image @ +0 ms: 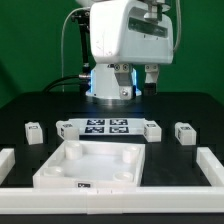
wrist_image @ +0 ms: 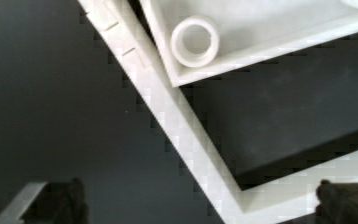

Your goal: Assemble one leg

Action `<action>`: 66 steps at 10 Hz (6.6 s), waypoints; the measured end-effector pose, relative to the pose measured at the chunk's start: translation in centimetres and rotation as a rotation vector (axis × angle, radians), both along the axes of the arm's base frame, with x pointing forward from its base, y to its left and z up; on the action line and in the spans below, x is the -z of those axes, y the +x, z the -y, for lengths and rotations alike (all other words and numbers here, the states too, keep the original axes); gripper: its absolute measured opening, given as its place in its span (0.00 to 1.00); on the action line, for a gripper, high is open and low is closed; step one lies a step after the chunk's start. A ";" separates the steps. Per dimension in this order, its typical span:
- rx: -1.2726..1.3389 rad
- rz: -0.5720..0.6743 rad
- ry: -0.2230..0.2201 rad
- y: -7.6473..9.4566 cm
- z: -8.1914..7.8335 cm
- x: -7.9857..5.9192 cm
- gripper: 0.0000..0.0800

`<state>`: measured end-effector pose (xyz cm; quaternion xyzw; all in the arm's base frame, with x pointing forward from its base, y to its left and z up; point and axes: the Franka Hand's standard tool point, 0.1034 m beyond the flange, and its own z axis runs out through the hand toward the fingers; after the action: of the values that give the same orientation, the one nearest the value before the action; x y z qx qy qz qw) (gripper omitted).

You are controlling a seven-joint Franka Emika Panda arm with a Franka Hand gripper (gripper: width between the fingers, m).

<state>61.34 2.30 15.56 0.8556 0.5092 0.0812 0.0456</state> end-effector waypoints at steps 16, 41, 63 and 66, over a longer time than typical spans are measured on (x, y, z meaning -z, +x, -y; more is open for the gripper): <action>-0.073 -0.024 -0.009 -4.4 1.1 5.3 0.81; -0.364 -0.204 -0.028 -13.8 7.2 14.7 0.28; -0.482 -0.209 -0.024 -12.0 -1.0 14.6 0.07; -0.481 -0.210 -0.024 -12.0 -0.9 14.7 0.30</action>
Offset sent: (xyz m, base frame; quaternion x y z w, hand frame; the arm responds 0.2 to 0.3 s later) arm 0.0000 0.0000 0.0000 0.0000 0.0000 0.0000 1.0000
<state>49.31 3.21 0.89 0.7129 0.7010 -0.0056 -0.0178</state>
